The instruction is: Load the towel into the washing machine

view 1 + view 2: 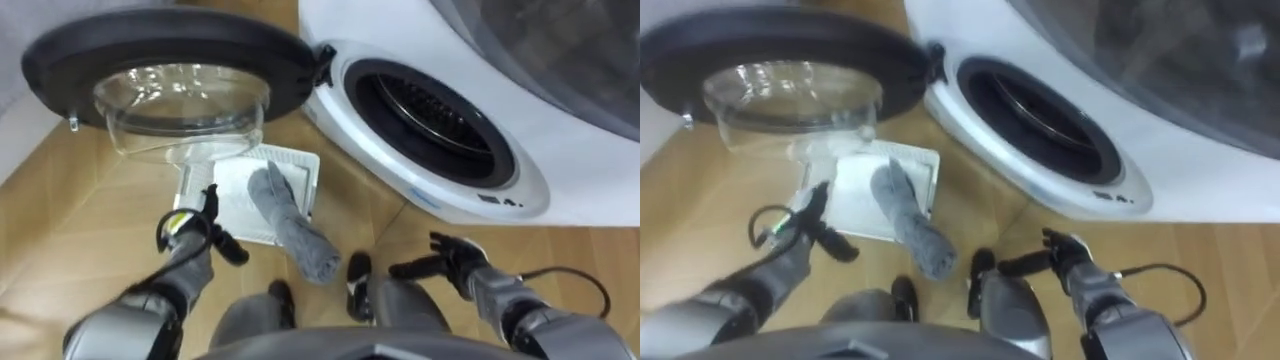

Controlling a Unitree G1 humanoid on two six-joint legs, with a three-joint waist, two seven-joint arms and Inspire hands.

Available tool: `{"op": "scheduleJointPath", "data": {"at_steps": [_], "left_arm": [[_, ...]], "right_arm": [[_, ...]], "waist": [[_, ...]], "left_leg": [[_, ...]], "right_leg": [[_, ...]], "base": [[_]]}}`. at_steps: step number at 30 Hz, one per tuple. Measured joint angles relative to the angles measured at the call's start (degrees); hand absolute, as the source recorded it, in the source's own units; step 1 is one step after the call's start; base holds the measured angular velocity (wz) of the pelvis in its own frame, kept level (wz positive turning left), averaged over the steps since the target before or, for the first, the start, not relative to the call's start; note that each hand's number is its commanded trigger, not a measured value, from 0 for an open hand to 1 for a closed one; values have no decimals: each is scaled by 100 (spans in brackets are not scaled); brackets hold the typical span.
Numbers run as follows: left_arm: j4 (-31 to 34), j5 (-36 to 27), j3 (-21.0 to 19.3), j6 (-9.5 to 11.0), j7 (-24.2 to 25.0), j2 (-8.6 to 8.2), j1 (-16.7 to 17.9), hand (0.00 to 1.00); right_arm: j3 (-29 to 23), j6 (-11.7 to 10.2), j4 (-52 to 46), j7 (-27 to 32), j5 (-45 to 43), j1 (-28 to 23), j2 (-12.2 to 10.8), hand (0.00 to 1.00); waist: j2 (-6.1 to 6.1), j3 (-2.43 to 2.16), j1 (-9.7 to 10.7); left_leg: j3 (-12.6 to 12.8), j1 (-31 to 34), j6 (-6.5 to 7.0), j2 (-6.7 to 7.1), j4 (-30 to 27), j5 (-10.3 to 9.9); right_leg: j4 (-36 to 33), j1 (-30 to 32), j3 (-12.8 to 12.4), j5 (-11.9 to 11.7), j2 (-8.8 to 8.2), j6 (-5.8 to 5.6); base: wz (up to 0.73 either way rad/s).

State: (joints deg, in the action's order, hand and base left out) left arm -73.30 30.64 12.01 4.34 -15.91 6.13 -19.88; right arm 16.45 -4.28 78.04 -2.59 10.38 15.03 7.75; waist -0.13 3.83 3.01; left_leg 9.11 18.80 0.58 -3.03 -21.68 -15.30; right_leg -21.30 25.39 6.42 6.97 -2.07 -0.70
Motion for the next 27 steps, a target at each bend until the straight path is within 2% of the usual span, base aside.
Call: {"op": "scheduleJointPath", "data": {"at_steps": [2, 3, 6, 8, 10, 12, 17, 23, 27], "left_arm": [[10, 138, 106, 0, -14, 9, -171, 0], [12, 248, 178, 0, -13, 11, -278, 0], [11, 519, 333, 2, -20, 26, -545, 0], [11, 660, 460, 0, -43, 41, -700, 0], [11, 776, 597, 0, -110, 47, -816, 0], [13, 834, 749, 5, -150, 59, -951, 0], [25, 1057, 1048, 15, -321, 129, -1093, 0], [24, 1187, 1379, -15, -508, 172, -1208, 0], [24, 1356, 1416, 2, -524, 205, -1295, 0]], "right_arm": [[41, 2, 1, 1, 6, 129, -32, 0], [41, 6, -1, 4, 14, 199, -62, 0], [44, -3, -78, -4, 70, 318, -96, 0], [50, 7, -196, -4, 68, 371, -93, 0], [81, -4, -259, -4, 92, 402, -93, 0], [88, -33, -383, -9, 198, 458, -77, 0], [243, -170, -671, -8, 639, 488, -64, 0], [375, -236, -860, -22, 1223, 612, -84, 0], [382, -365, -938, -193, 1512, 662, -115, 0]], "waist": [[2, 22, 13], [5, 53, 53], [11, 145, 200], [12, 166, 269], [10, 175, 340], [8, 183, 406], [-5, 208, 482], [0, 212, 516], [-5, 211, 629]], "left_leg": [[-1, 219, -1, -5, -151, -1], [13, 379, -1, -19, -318, -2], [13, 806, 2, -30, -702, -7], [14, 1115, 13, -25, -885, -18], [16, 1435, 29, -18, -1064, -45], [16, 1825, 75, -39, -1341, -195], [27, 2566, 137, -73, -1938, -444], [143, 3311, 131, -226, -2764, -630], [137, 3797, 139, -336, -3147, -678]], "right_leg": [[-172, 255, -84, 0, -1, 1], [-259, 381, -159, 1, 2, 1], [-527, 751, -162, 19, -36, 30], [-663, 1047, -168, 20, -53, 32], [-809, 1362, -175, 32, -75, 53], [-1068, 1776, -181, 94, -80, 149], [-1686, 2579, -318, 156, -75, 228], [-2300, 3349, -407, 196, -70, 264], [-2582, 3795, -436, 188, -40, 296]], "base": [[-13], [-6], [2], [-2], [-2], [-6], [-8], [-12], [-2]]}}
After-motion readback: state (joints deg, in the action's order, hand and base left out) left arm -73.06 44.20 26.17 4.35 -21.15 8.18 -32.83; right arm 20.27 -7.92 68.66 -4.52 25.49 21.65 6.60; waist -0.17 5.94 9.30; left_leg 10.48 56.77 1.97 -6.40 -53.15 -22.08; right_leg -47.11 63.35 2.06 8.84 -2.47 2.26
